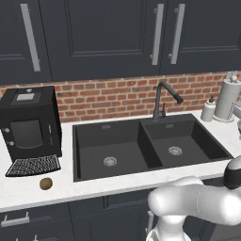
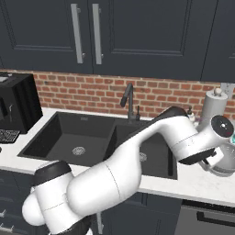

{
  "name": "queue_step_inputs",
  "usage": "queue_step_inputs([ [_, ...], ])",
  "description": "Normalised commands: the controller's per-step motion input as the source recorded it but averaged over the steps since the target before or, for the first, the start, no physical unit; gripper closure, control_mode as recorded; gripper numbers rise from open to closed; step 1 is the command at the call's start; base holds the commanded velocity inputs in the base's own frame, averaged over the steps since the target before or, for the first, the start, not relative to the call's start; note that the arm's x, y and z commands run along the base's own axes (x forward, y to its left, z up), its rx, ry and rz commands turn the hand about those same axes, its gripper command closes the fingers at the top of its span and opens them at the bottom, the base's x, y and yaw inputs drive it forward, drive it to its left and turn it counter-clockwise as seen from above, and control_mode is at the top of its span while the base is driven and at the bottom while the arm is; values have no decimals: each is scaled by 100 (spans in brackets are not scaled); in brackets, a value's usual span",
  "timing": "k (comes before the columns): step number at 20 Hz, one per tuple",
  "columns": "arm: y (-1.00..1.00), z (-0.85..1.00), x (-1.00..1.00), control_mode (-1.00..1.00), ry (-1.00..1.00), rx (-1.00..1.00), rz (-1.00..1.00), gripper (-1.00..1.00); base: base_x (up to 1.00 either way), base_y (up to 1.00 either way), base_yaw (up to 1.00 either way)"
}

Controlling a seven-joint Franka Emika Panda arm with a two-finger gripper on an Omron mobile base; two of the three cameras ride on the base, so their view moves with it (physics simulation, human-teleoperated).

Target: Put the colander in the sink, put the kiwi in the colander, and turn on the sink faucet and pour water over the colander.

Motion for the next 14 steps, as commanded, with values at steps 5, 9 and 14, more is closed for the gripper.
queue_step_inputs([
  [5,-70,-32,43,-100,8,8,-6,-100,0,0,0],
  [9,-62,-29,38,-100,11,11,-5,-100,0,0,0],
  [14,-51,-27,32,-100,11,11,-4,-100,0,0,0],
])
